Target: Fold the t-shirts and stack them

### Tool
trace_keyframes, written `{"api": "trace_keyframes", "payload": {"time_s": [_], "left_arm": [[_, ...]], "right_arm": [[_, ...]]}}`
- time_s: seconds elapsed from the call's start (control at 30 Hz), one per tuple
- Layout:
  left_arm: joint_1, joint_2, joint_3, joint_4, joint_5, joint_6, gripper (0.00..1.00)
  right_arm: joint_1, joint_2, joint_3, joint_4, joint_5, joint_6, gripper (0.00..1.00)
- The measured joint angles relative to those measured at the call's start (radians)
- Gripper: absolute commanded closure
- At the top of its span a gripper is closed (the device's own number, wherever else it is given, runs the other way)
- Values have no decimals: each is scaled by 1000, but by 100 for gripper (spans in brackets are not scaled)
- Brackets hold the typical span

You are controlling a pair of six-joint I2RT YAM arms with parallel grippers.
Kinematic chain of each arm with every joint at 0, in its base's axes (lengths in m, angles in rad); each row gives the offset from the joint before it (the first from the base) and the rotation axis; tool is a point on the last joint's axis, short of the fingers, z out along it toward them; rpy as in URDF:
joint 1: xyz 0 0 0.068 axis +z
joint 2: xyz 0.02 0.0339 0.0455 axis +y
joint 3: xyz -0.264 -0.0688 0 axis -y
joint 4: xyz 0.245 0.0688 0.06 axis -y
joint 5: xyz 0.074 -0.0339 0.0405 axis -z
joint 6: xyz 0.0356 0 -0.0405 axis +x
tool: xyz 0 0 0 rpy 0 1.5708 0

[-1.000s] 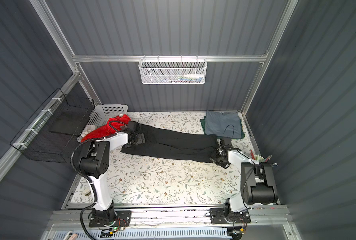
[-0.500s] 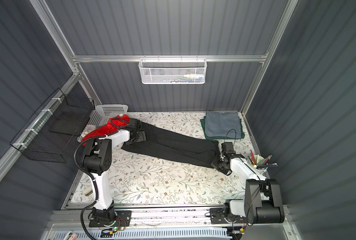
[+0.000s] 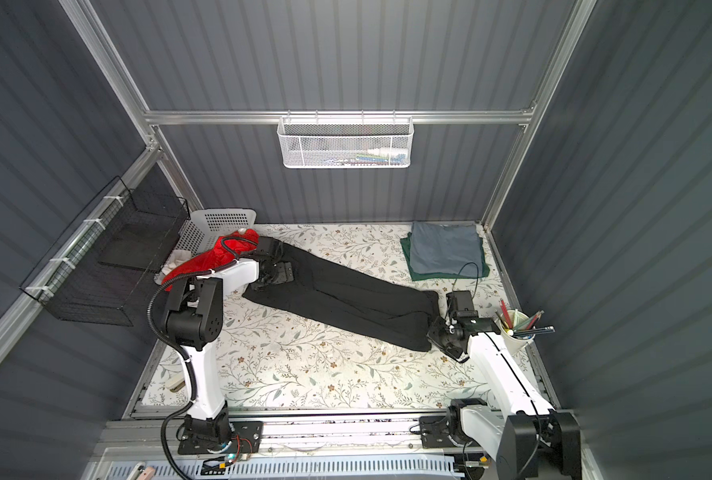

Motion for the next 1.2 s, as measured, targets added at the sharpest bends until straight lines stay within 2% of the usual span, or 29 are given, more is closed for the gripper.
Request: {"api": "trace_keyframes", "payload": {"time_s": [0.17, 0.3, 0.47, 0.7, 0.9, 1.2], "left_arm": [[2, -1, 0, -1, 7, 3, 0], [2, -2, 0, -1, 10, 3, 1], [2, -2, 0, -2, 11, 3, 1], [2, -2, 0, -2, 11, 3, 1], [2, -2, 0, -2, 11, 3, 1], [2, -2, 0, -2, 11, 3, 1]], "right_arm": [[31, 71, 90, -14, 28, -35, 55], [70, 175, 169, -16, 48, -80, 48], [97, 297, 257, -11, 53, -125, 48], [130, 372, 267, 5, 53, -137, 48], [134, 401, 264, 31, 53, -139, 57], [134, 491, 275, 43, 94, -148, 59]]}}
